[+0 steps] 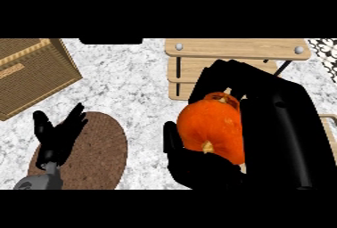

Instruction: Pick the squash from the tray and place it in the tiered shelf

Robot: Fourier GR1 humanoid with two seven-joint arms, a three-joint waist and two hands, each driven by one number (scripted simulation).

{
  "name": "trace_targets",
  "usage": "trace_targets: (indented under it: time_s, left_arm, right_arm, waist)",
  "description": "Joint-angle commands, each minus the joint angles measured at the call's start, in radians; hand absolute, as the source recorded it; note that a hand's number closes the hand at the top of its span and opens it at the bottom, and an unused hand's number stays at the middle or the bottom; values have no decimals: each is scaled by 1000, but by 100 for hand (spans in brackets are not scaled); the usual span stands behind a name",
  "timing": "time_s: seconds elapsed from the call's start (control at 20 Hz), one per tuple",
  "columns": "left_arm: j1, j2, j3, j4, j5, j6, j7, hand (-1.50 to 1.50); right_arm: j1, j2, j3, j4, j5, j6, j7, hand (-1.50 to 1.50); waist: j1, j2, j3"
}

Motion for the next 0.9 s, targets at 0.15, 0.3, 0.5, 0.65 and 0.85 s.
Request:
trace_targets:
  time_s: [0.15,0.3,0.5,0.65,0.85]
  left_arm:
    - [15,-13,0,12,-5,10,2,0]
    - [14,-5,2,4,4,-5,15,0]
    - [3,-29,-7,63,-33,21,-36,0]
    - [26,-26,-3,6,-12,13,-7,0]
    - [21,5,26,3,22,-25,20,0]
  right_arm:
    - [-270,-1,-267,167,-63,135,128,150]
    - [-319,-68,-373,215,-109,176,81,150]
    - [-408,-114,-462,369,-162,180,-5,150]
    - [-406,-180,-532,468,-206,189,-108,150]
    - [-410,-213,-527,563,-223,213,-185,150]
  waist:
    - [2,5,-4]
    - [-3,5,-4]
    - [-1,9,-4]
    - [4,10,-3]
    - [6,10,-3]
